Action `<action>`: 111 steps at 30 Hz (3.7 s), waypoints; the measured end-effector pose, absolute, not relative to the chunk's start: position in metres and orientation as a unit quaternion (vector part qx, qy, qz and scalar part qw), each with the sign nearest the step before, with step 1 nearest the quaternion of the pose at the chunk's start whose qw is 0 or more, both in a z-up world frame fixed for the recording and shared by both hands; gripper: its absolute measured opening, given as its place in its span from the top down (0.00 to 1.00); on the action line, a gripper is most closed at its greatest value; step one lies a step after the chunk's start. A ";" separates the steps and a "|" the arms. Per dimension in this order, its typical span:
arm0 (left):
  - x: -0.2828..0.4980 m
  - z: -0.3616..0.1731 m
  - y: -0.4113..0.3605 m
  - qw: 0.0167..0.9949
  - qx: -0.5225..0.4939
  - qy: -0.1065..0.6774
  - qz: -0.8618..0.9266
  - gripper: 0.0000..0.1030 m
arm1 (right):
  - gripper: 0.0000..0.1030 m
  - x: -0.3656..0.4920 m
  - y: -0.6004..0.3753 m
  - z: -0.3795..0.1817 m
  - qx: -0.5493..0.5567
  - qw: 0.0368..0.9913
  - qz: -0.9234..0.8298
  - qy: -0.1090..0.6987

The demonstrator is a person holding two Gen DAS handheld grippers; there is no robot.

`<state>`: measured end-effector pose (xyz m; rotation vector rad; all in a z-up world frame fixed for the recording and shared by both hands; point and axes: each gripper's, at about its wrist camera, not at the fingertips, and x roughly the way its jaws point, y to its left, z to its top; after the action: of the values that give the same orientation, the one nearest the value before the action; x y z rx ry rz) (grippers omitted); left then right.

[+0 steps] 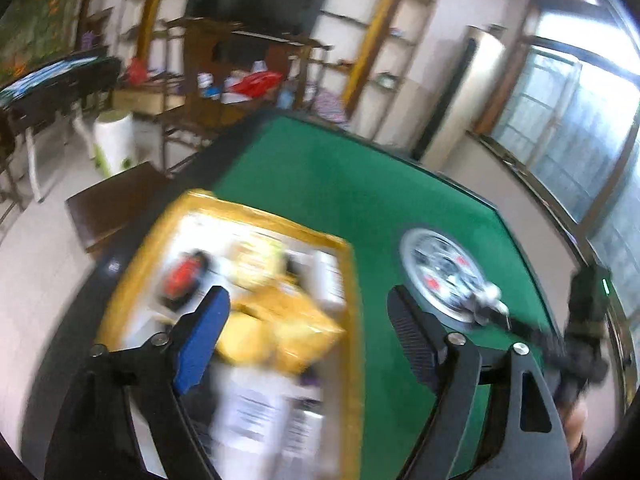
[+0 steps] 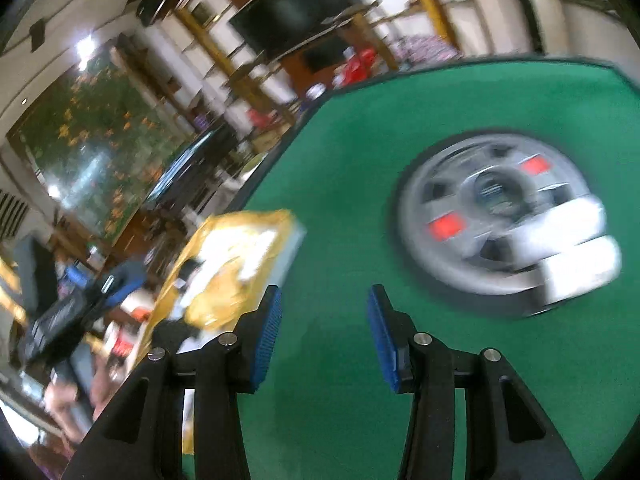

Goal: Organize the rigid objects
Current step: 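Move both grippers back to the remaining white pill bottles on the table, then grasp a white pill bottle with the left gripper while the right gripper grasps another bottle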

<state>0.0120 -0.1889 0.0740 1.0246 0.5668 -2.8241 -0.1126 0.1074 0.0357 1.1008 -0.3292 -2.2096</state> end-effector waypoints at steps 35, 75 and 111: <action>-0.023 0.018 -0.051 -0.024 0.338 0.029 -0.941 0.20 | 0.65 -0.152 0.184 -0.019 0.513 0.314 -0.788 -0.135; 0.006 0.017 -0.030 -0.081 0.454 0.161 -0.873 0.20 | 0.69 -0.092 0.153 -0.012 0.465 0.320 -0.819 0.106; 0.003 0.014 -0.005 0.001 0.401 0.008 -0.916 0.70 | 0.71 -0.091 0.141 -0.009 0.449 0.329 -0.826 0.089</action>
<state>0.0032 -0.0053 0.0140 1.2597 0.0248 -2.8748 -0.0910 0.1412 -0.0093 1.1747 0.2330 -2.1613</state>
